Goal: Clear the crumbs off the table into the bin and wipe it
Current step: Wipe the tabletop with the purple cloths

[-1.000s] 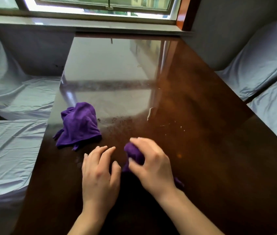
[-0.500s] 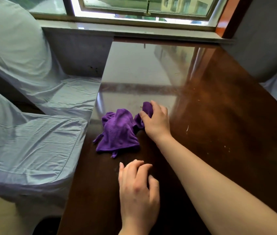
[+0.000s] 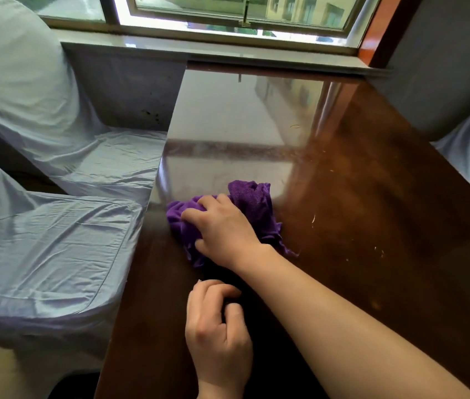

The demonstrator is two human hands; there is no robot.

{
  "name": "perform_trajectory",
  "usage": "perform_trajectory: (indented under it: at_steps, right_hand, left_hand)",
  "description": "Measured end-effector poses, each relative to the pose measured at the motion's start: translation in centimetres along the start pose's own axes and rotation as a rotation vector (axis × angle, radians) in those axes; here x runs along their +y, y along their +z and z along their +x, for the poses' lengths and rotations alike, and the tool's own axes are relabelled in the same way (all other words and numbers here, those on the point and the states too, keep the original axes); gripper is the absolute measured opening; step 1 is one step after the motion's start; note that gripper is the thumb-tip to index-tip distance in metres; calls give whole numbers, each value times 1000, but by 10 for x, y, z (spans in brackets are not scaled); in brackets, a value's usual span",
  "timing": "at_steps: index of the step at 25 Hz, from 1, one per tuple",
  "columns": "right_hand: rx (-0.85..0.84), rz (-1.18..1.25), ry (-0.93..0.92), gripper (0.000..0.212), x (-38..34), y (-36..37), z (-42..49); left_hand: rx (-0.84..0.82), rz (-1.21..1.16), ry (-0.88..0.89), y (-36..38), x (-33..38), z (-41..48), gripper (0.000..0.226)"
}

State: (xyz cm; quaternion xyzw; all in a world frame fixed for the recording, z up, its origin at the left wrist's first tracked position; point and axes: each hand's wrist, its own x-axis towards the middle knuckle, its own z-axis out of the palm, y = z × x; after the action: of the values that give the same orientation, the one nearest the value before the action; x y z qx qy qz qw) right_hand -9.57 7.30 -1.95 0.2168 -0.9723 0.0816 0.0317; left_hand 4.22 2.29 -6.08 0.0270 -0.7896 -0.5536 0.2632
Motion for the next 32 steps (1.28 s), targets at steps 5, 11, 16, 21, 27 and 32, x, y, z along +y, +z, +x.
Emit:
perform_trajectory:
  at_steps: [5, 11, 16, 21, 27, 32]
  right_hand:
    - [-46, 284, 84, 43, 33, -36, -108]
    - [48, 252, 349, 58, 67, -41, -228]
    - [142, 48, 363, 39, 81, -3, -226]
    - [469, 2, 662, 31, 185, -21, -248]
    - [390, 83, 864, 30, 230, -19, -203]
    - [193, 35, 365, 38, 200, -9, -229]
  left_hand:
    - [108, 18, -23, -2, -5, -3, 23]
    - [-244, 448, 81, 13, 5, -7, 37]
    - [-562, 767, 149, 26, 14, -3, 48]
    - [-700, 907, 225, 62, 15, 24, 58]
    - [-673, 975, 246, 71, -1, 21, 60]
    - [-680, 976, 229, 70, 2, 22, 60]
